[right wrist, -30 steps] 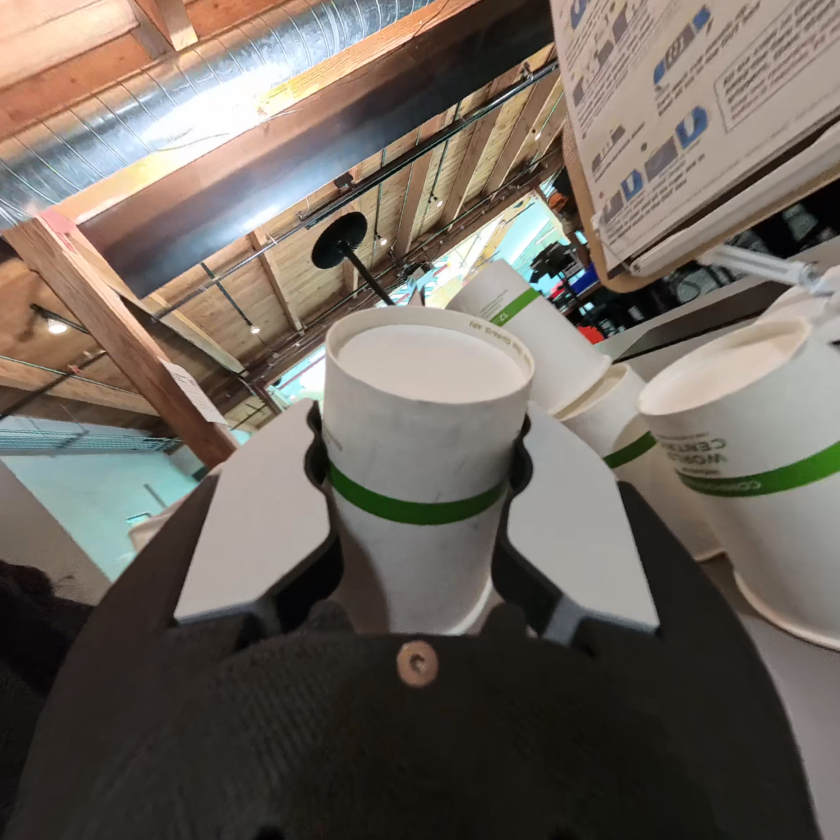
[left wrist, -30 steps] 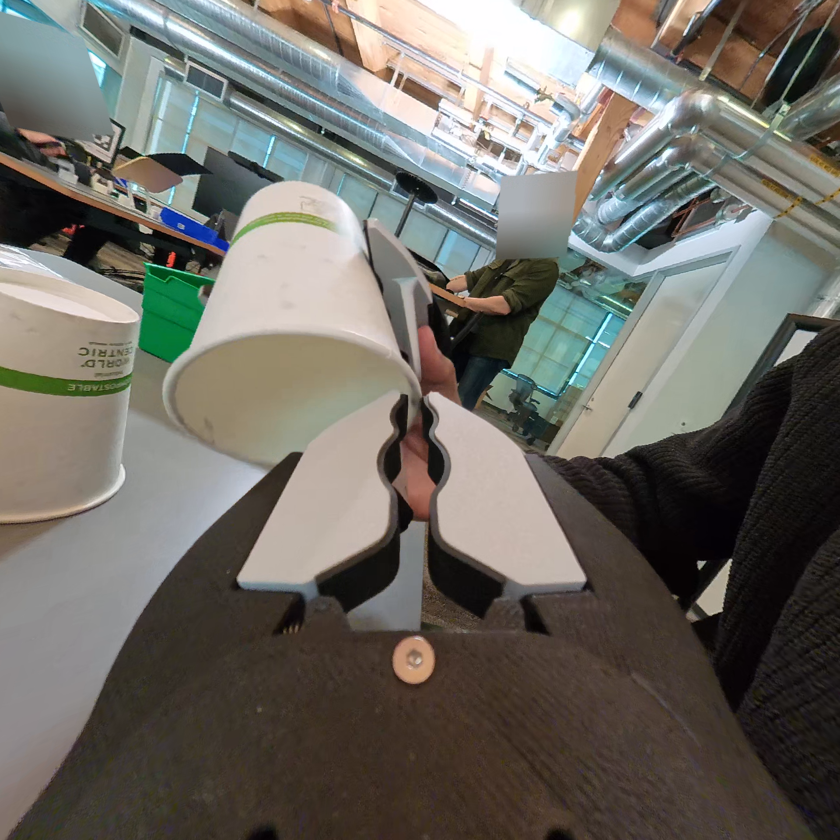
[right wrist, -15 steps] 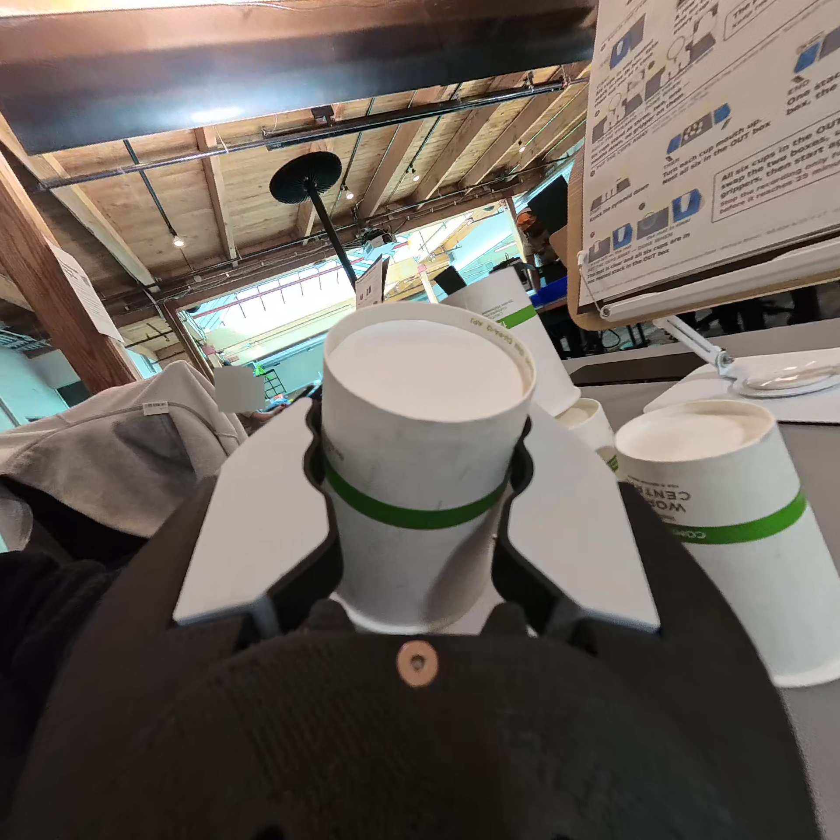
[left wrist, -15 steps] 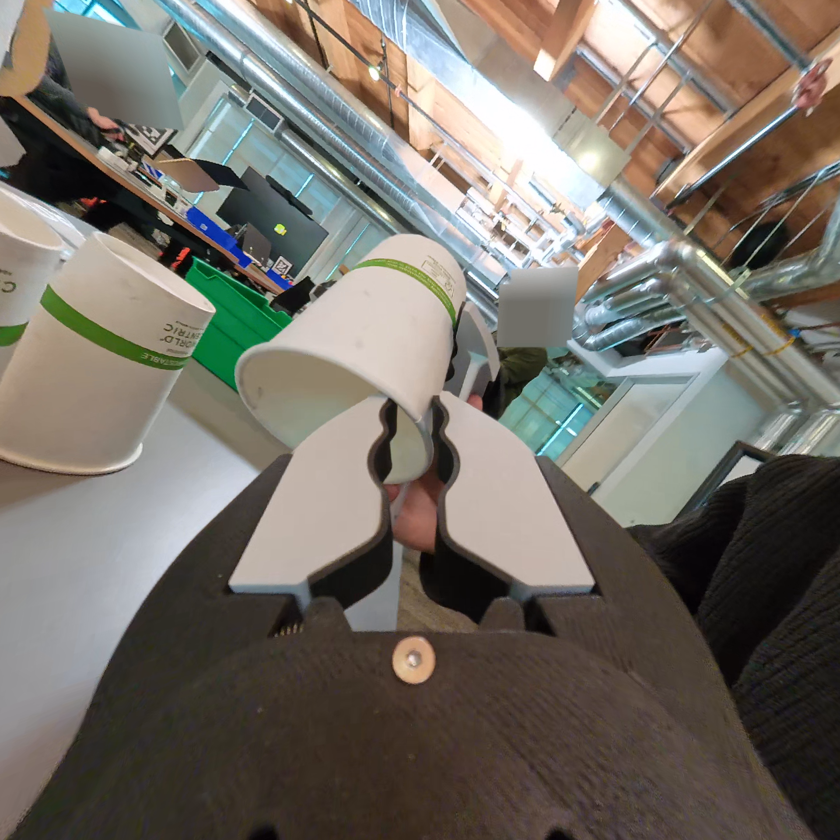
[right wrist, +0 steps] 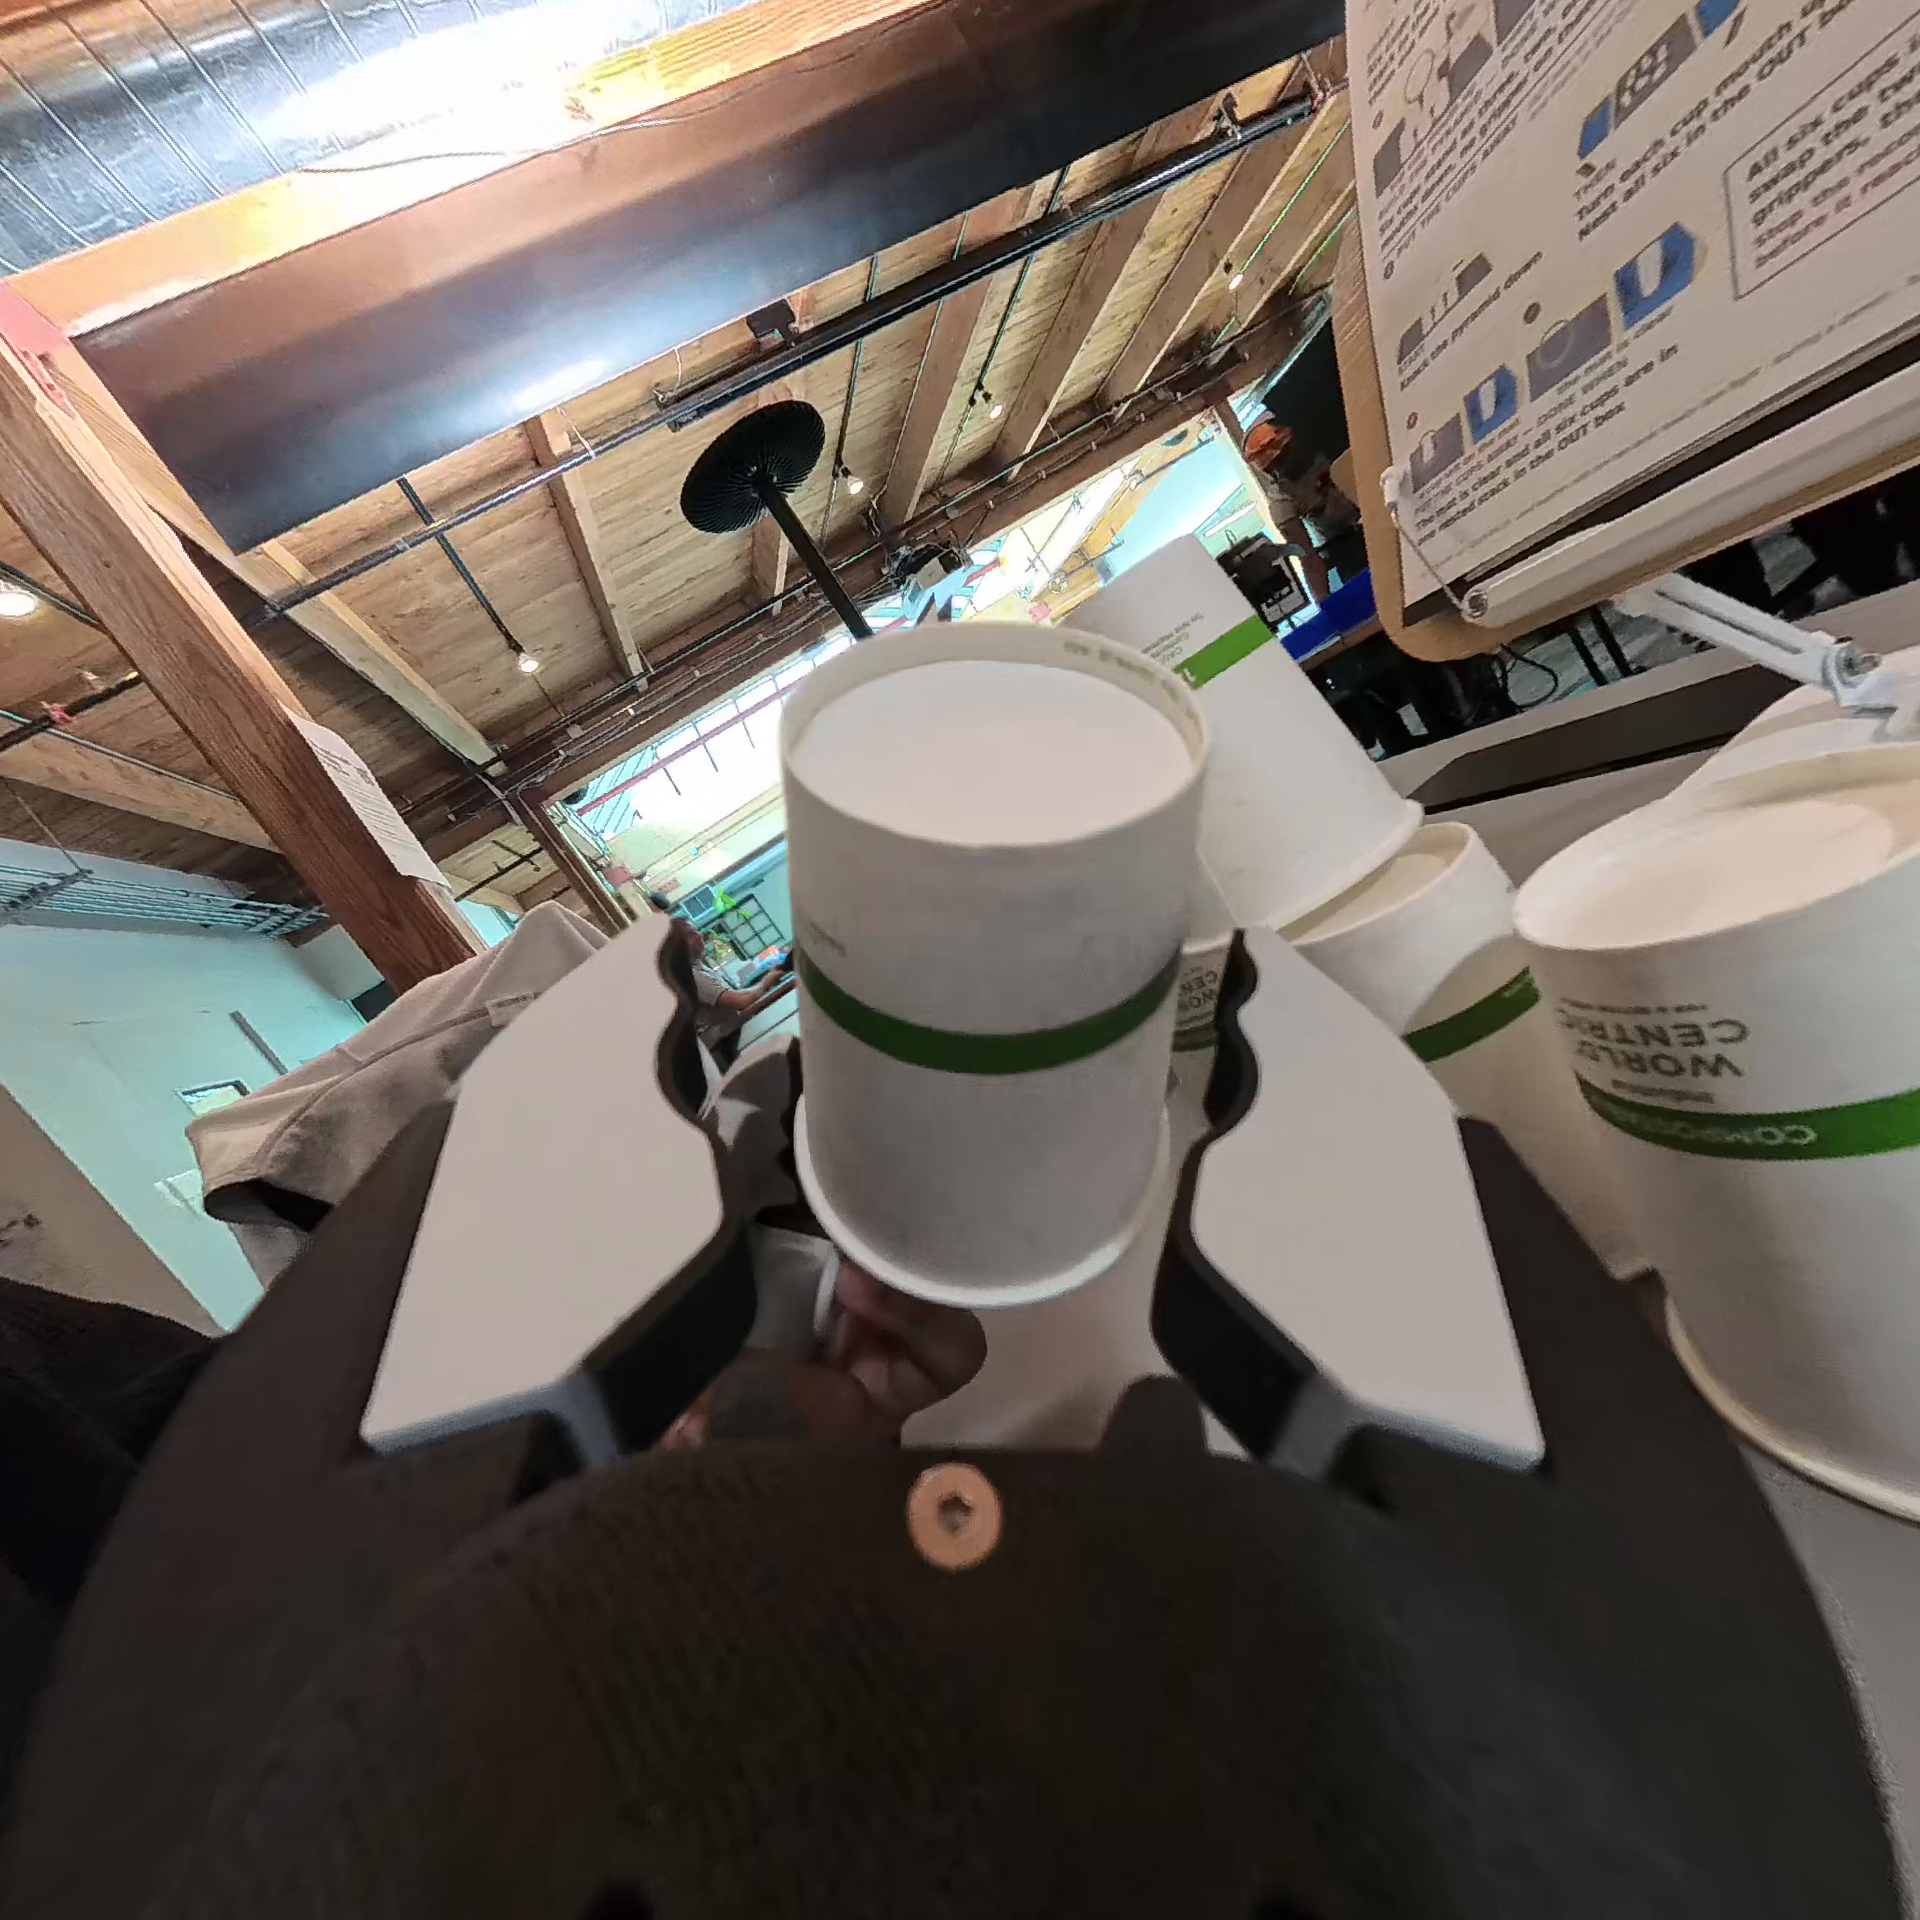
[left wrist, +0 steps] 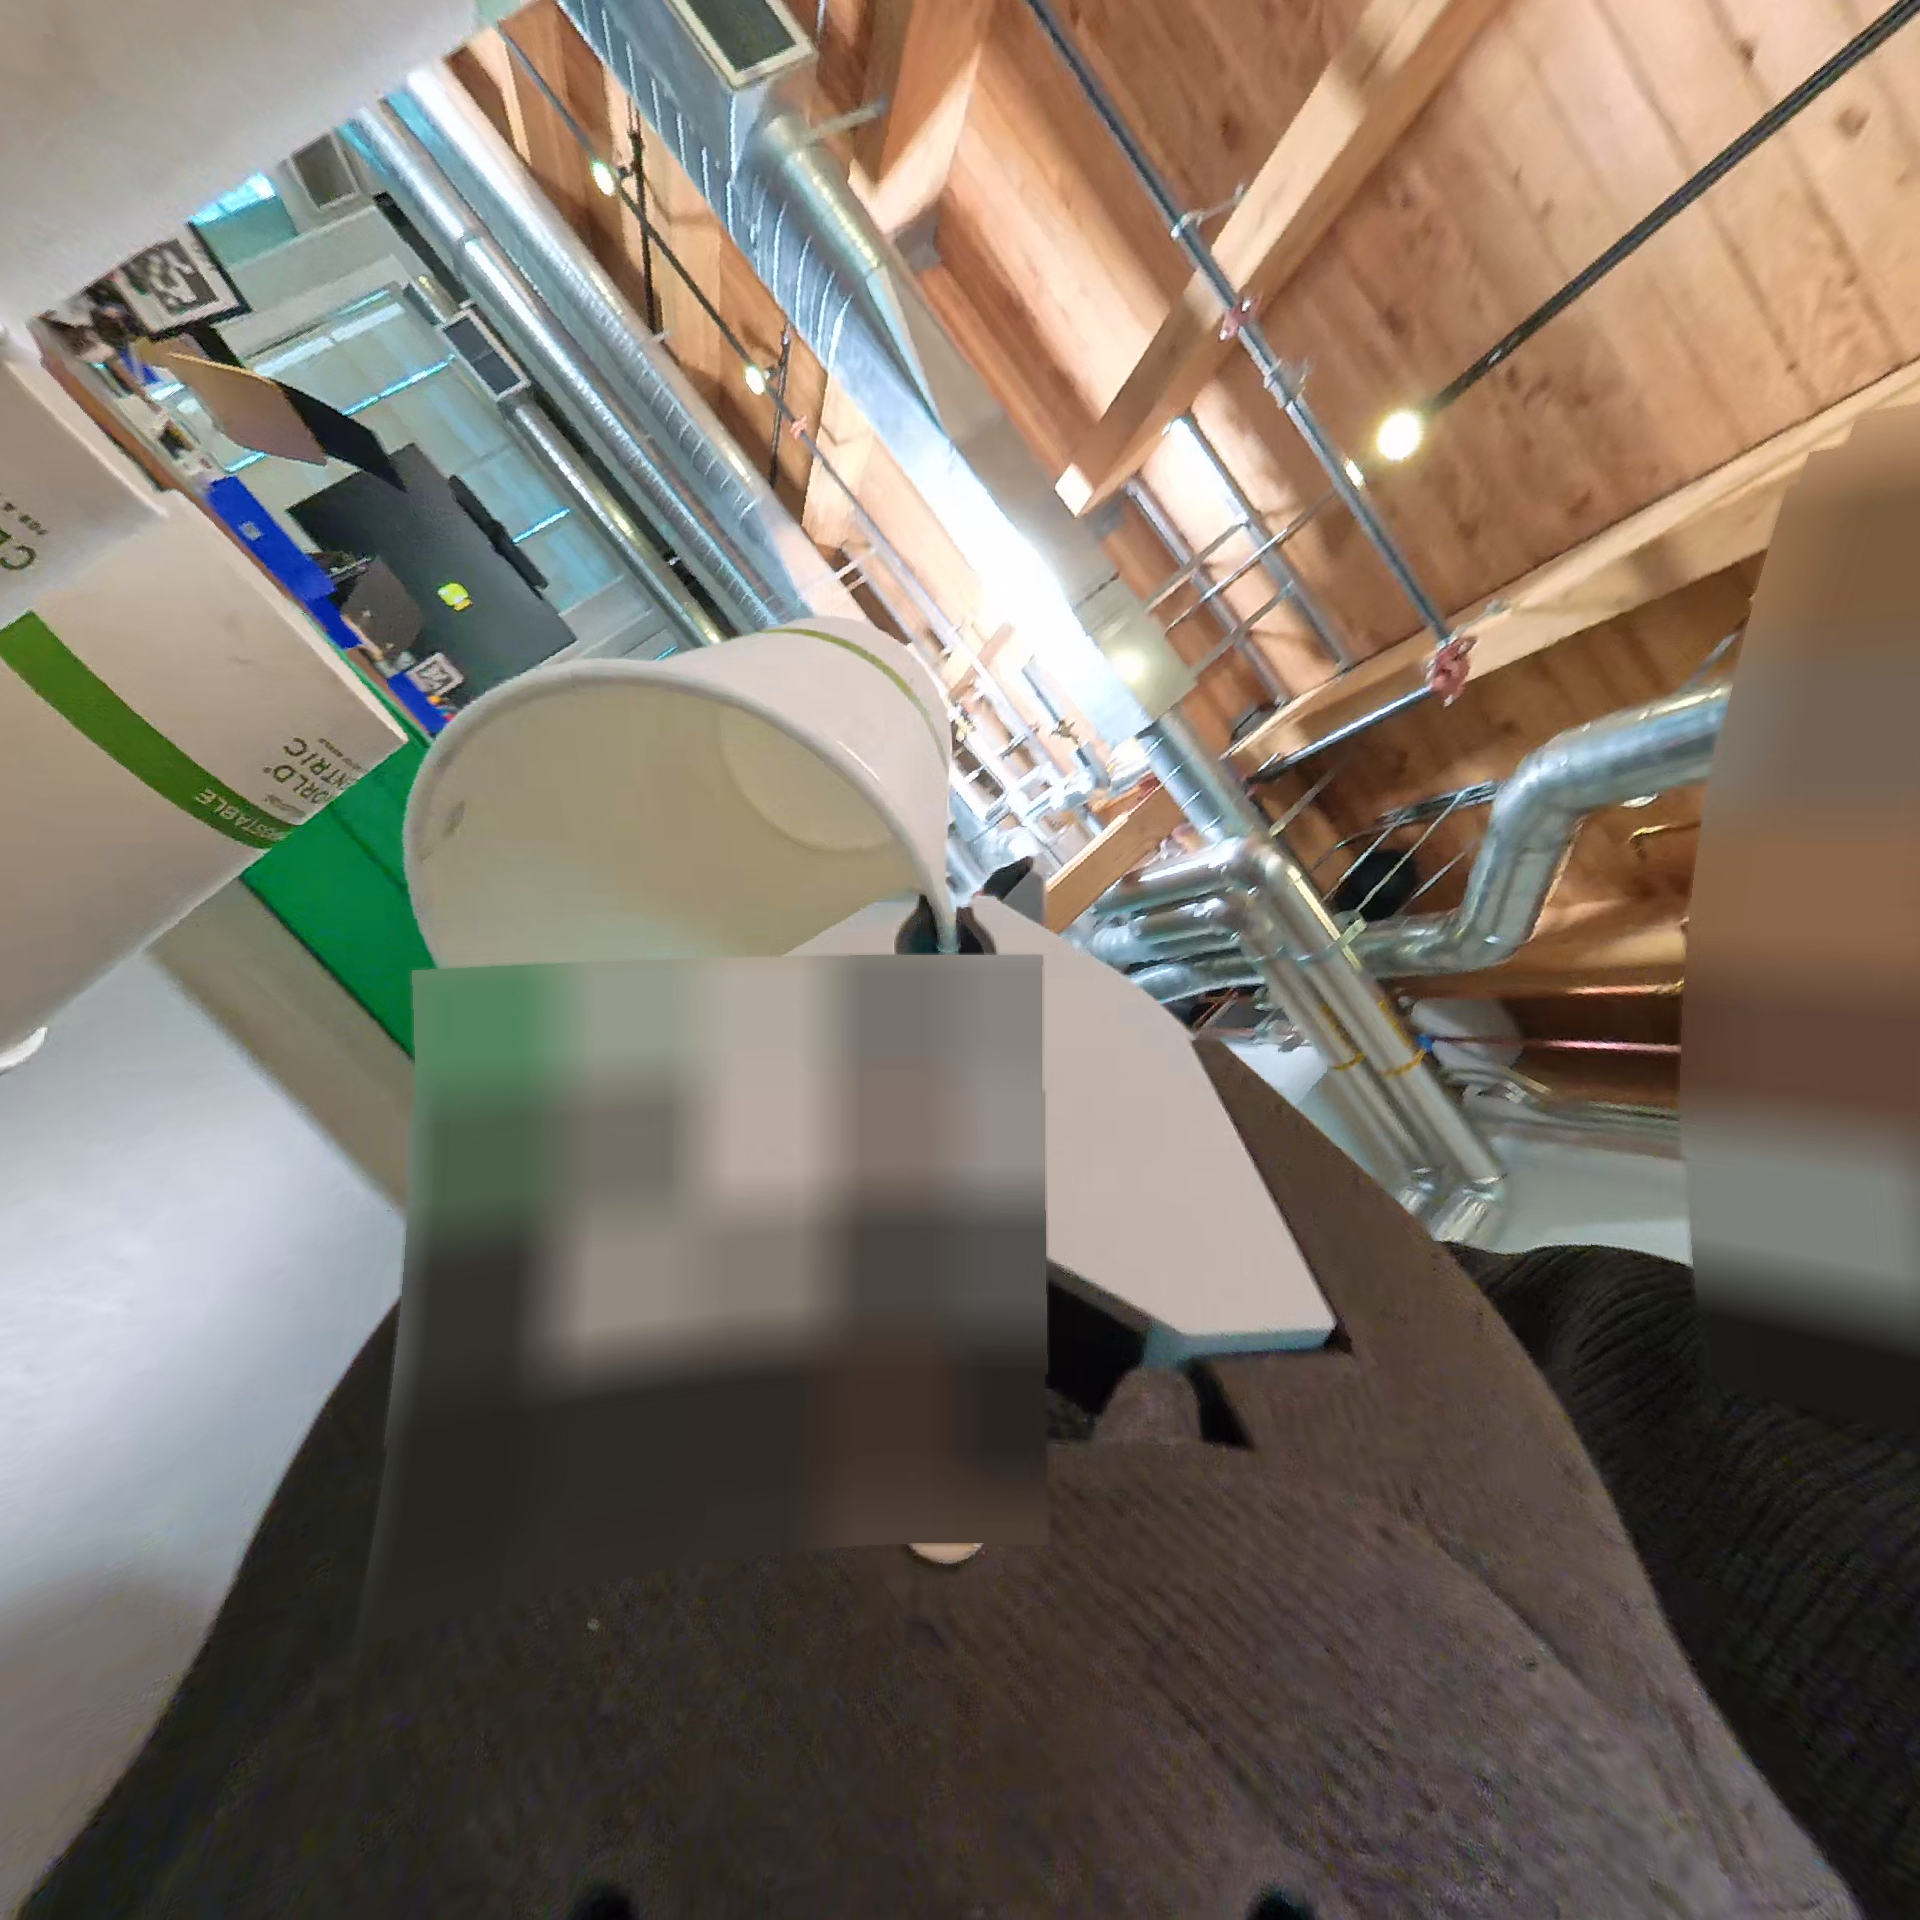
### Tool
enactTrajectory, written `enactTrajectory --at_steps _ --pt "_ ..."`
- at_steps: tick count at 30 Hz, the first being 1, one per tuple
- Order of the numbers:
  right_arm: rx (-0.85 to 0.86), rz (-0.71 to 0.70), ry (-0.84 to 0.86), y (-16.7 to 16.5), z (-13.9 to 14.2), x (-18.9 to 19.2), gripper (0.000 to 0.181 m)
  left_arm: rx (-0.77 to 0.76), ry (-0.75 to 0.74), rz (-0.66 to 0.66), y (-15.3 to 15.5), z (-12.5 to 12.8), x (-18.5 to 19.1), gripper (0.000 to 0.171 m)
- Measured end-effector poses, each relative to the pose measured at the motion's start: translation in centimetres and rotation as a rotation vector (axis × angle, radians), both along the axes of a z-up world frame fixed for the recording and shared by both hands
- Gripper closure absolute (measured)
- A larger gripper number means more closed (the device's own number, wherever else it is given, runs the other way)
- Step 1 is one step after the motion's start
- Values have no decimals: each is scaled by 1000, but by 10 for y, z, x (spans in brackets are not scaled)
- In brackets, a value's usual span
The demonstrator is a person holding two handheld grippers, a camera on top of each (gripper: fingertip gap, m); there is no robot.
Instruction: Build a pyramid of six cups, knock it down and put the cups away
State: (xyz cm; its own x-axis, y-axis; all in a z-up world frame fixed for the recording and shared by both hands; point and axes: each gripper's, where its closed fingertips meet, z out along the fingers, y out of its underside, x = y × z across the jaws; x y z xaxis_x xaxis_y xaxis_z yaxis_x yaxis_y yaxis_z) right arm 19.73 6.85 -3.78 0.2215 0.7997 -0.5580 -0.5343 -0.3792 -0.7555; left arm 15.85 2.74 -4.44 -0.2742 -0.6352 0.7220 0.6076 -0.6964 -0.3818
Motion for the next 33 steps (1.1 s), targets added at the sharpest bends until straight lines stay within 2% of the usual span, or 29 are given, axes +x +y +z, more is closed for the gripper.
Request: enactTrajectory --at_steps 5,8,11,18,20,22,26,33 --pt "-53 31 41 -2 -4 -6 90 -2 -52 -37 -4 3 -1 168" --pt "-34 20 51 -3 -2 -4 100 6 -55 -69 -10 3 4 167" --pt "-7 0 46 -3 1 -2 102 3 -41 -81 -12 0 9 168" --pt "11 -22 51 -1 3 5 103 65 101 -84 -20 -13 27 167" --pt "23 -41 50 1 6 10 103 75 147 -58 -18 -17 28 160" --pt "42 -76 40 6 8 19 103 67 188 -29 -12 -22 28 151" --pt "122 -202 -34 18 13 37 103 36 281 36 -1 -35 28 143" --pt "384 -473 -375 50 26 39 103 89 452 113 3 -51 36 141"
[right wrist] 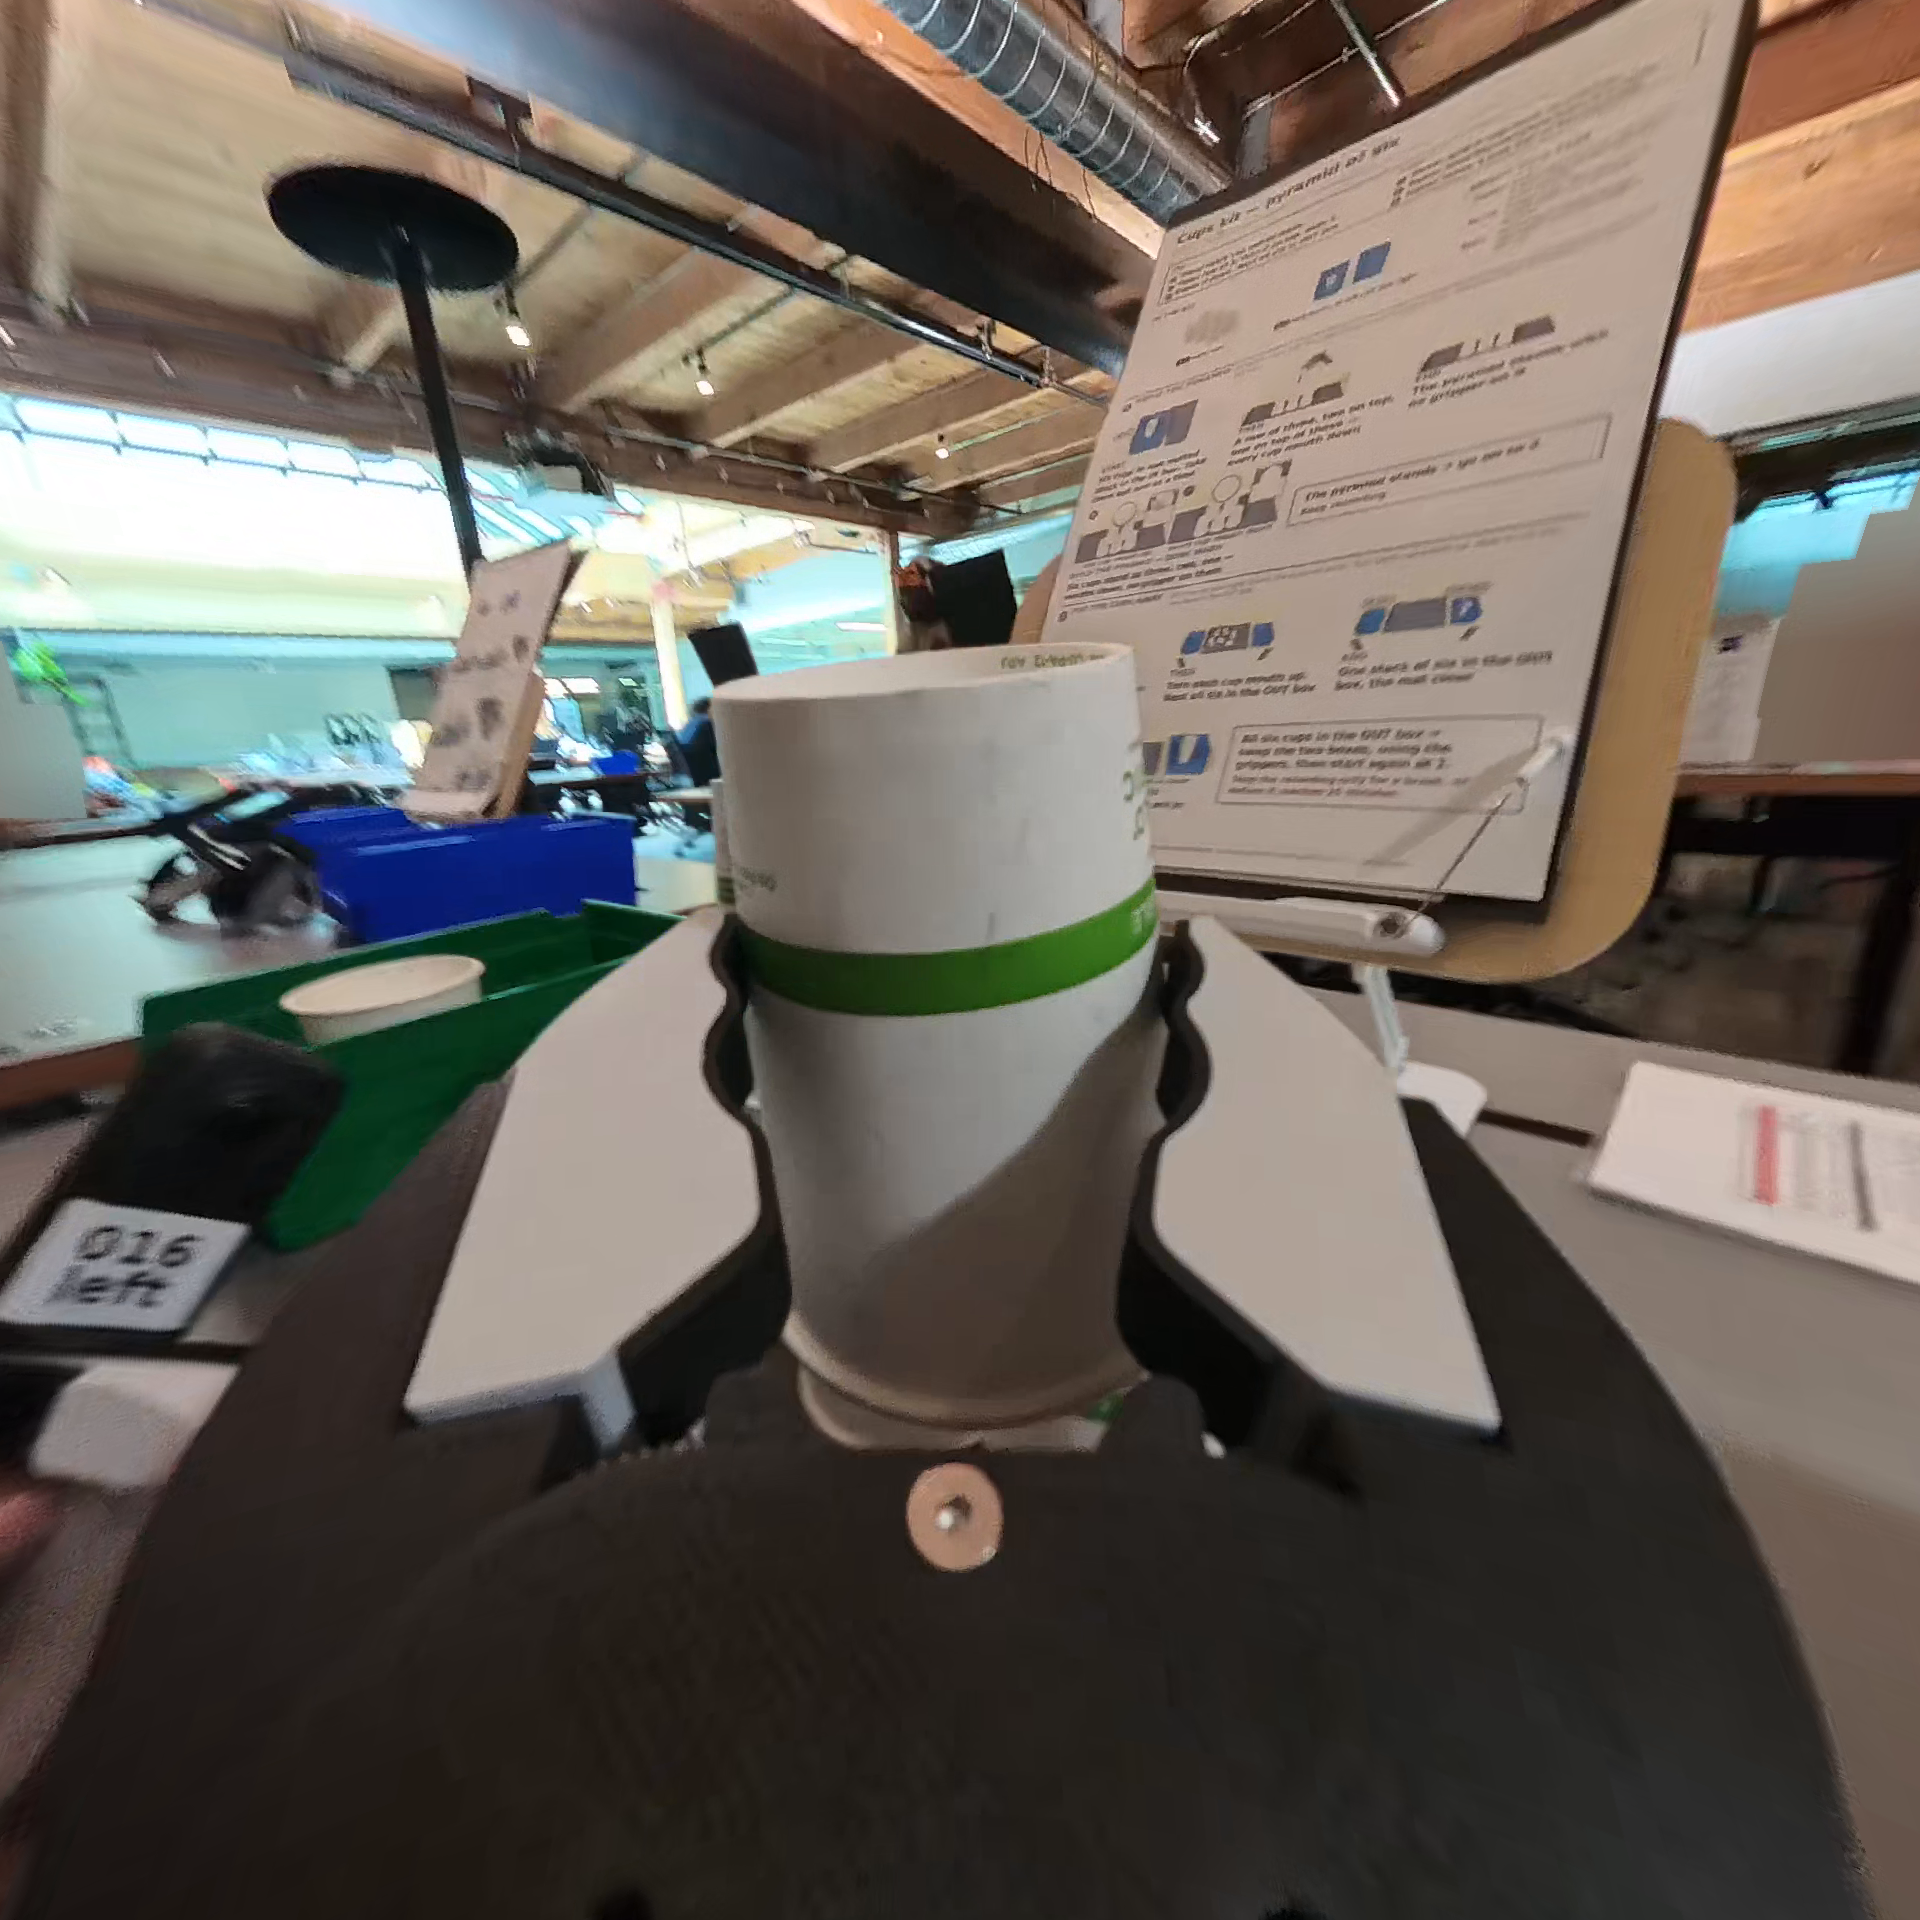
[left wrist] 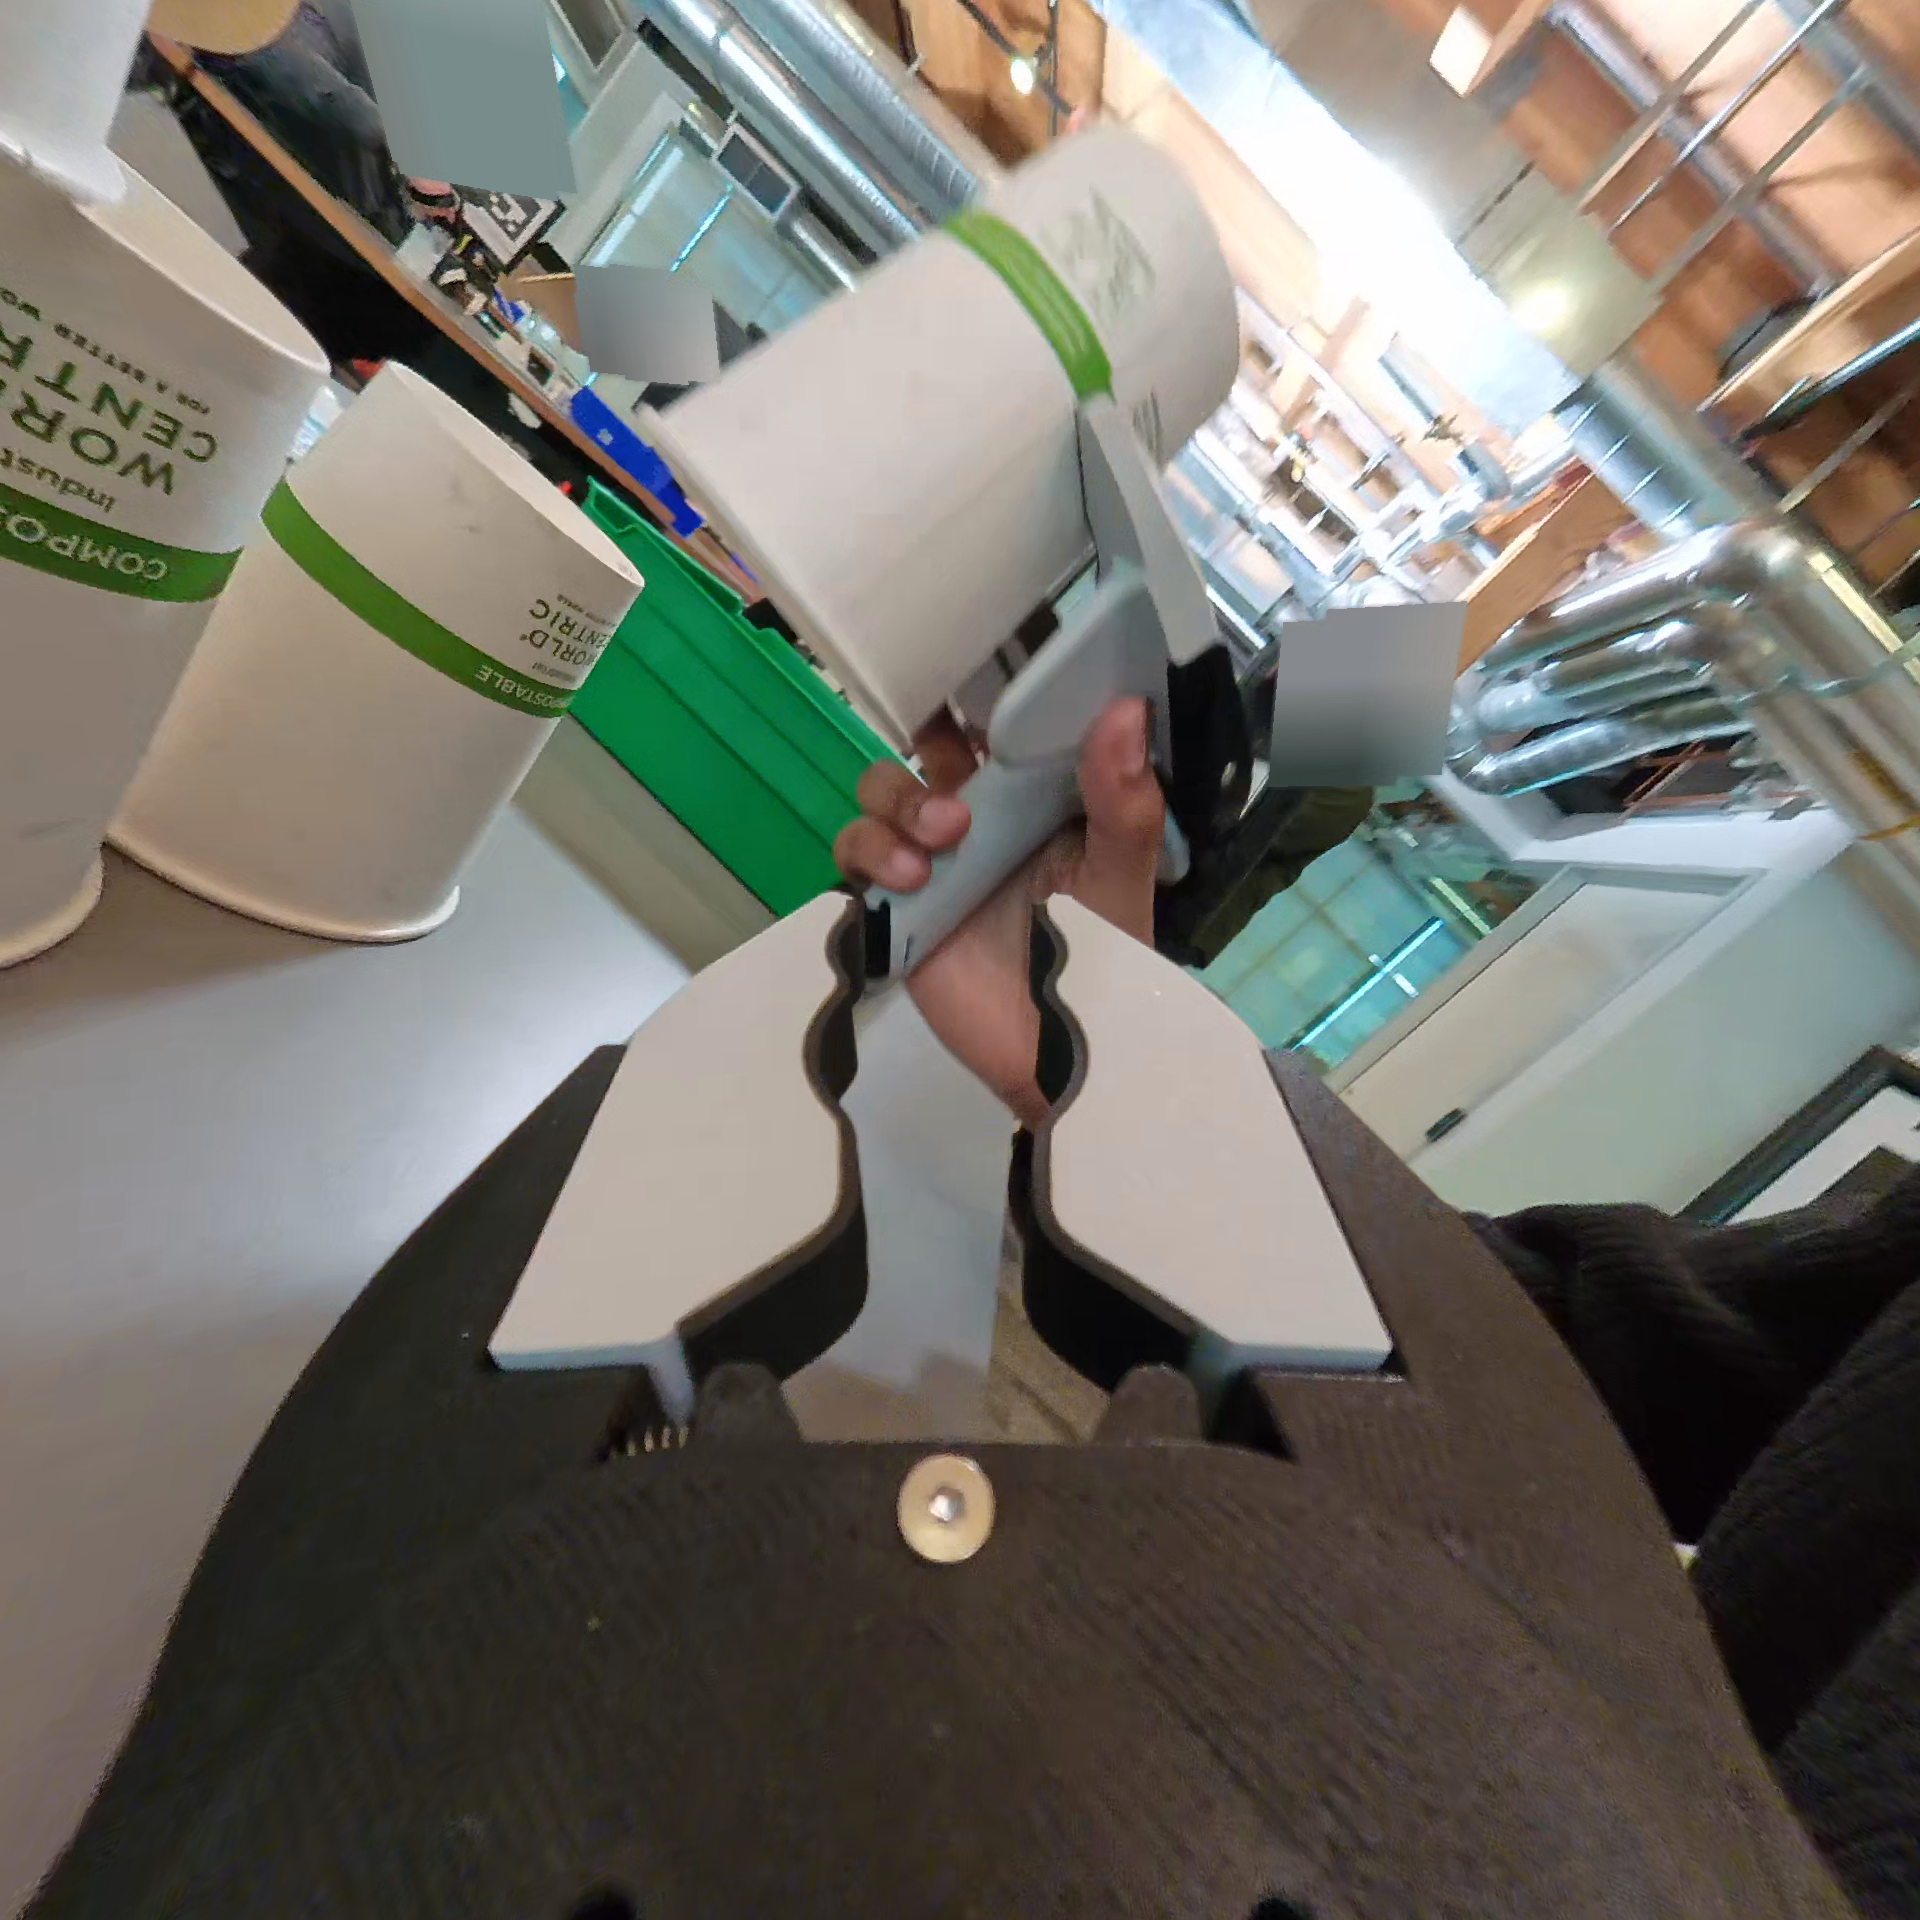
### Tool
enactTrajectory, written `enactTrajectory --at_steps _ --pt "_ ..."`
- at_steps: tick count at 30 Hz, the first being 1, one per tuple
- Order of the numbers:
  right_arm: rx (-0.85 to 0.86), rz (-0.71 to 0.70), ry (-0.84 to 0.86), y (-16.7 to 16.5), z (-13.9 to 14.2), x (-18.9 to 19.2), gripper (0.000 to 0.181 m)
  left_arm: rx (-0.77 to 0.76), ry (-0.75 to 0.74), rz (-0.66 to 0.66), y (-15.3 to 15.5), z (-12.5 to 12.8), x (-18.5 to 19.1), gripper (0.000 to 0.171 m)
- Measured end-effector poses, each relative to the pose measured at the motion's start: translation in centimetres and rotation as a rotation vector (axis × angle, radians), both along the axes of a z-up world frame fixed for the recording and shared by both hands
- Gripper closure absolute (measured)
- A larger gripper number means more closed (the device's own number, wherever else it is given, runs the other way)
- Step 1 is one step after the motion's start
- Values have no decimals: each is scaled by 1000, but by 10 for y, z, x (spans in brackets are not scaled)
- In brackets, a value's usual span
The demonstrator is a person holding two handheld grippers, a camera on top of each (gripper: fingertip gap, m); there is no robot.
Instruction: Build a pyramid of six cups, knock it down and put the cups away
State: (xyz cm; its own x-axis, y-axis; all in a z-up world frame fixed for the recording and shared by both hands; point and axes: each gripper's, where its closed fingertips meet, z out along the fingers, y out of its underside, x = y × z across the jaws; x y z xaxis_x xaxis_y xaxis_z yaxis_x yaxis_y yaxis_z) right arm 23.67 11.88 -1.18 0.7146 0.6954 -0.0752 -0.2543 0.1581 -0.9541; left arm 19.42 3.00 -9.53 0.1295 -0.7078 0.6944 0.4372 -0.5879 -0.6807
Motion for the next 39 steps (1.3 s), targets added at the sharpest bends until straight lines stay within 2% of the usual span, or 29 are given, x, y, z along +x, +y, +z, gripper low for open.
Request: enactTrajectory --at_steps 4,9,17,22,39 --pt "60 -88 -105 23 16 -10 103 36 77 -2 -3 -7 7 141" --pt "-87 -81 -82 54 7 -27 103 91 121 -8 -7 -7 9 142" --pt "-117 -119 -130 66 -7 -45 103 41 79 3 1 -7 3 144" --pt "-109 -173 -145 74 -13 -44 103 36 73 4 2 -7 2 145" --pt "-88 -203 -126 75 -20 -43 102 25 68 -4 1 -8 2 146"
